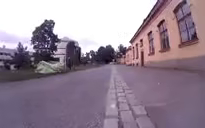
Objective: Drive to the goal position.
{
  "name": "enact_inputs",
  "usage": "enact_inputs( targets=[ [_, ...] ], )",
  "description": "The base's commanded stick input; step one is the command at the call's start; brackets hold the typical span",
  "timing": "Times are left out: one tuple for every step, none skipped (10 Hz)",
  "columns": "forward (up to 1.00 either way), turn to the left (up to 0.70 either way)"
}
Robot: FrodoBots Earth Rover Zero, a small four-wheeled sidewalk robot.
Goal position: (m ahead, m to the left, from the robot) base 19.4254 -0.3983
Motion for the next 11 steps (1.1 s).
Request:
enact_inputs(
  targets=[
    [0.45, 0.00],
    [0.45, 0.00],
    [0.45, 0.00],
    [0.45, 0.00],
    [0.45, 0.00],
    [0.45, 0.00],
    [0.45, 0.00],
    [0.45, 0.00],
    [0.45, 0.00],
    [0.45, 0.00],
    [0.45, 0.00]
  ],
)
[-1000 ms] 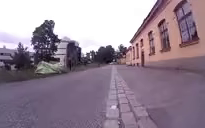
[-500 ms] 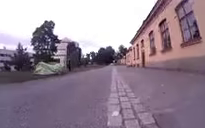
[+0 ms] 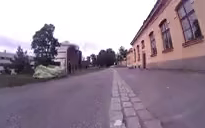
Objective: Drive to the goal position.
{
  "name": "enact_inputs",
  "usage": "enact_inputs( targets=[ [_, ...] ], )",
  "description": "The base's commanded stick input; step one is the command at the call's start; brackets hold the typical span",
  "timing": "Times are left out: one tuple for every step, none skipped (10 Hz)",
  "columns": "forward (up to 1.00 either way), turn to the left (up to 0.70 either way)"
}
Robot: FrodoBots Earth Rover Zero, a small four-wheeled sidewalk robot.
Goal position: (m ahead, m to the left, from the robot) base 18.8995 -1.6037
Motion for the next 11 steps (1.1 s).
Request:
enact_inputs(
  targets=[
    [0.45, 0.00],
    [0.45, 0.00],
    [0.45, 0.00],
    [0.45, 0.00],
    [0.45, 0.00],
    [0.45, 0.00],
    [0.45, 0.00],
    [0.45, 0.00],
    [0.45, 0.00],
    [0.45, 0.00],
    [0.45, 0.00]
  ],
)
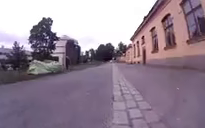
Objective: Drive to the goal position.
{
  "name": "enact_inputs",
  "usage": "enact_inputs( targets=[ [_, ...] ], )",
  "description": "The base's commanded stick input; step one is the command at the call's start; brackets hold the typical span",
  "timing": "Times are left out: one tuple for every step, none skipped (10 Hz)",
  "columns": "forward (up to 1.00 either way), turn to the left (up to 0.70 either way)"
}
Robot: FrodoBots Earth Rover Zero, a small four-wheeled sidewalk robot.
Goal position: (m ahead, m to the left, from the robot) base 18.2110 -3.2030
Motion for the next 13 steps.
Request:
enact_inputs(
  targets=[
    [0.45, 0.00],
    [0.45, 0.00],
    [0.45, 0.00],
    [0.45, 0.00],
    [0.45, 0.00],
    [0.45, 0.00],
    [0.45, 0.00],
    [0.45, 0.00],
    [0.45, 0.00],
    [0.45, 0.00],
    [0.45, 0.00],
    [0.45, 0.00],
    [0.45, 0.00]
  ],
)
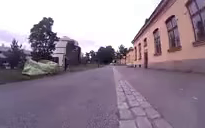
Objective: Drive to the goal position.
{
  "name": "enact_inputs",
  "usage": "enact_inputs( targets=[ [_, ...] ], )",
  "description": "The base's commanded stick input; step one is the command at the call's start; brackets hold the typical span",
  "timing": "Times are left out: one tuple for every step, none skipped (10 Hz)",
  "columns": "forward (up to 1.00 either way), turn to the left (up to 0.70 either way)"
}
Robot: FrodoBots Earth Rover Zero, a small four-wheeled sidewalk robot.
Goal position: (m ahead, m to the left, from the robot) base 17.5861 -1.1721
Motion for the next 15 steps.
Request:
enact_inputs(
  targets=[
    [0.45, 0.00],
    [0.45, 0.00],
    [0.45, 0.00],
    [0.45, 0.00],
    [0.45, 0.00],
    [0.45, 0.00],
    [0.45, 0.00],
    [0.45, 0.00],
    [0.45, 0.00],
    [0.45, 0.00],
    [0.45, 0.00],
    [0.45, 0.00],
    [0.45, 0.00],
    [0.45, 0.00],
    [0.45, 0.00]
  ],
)
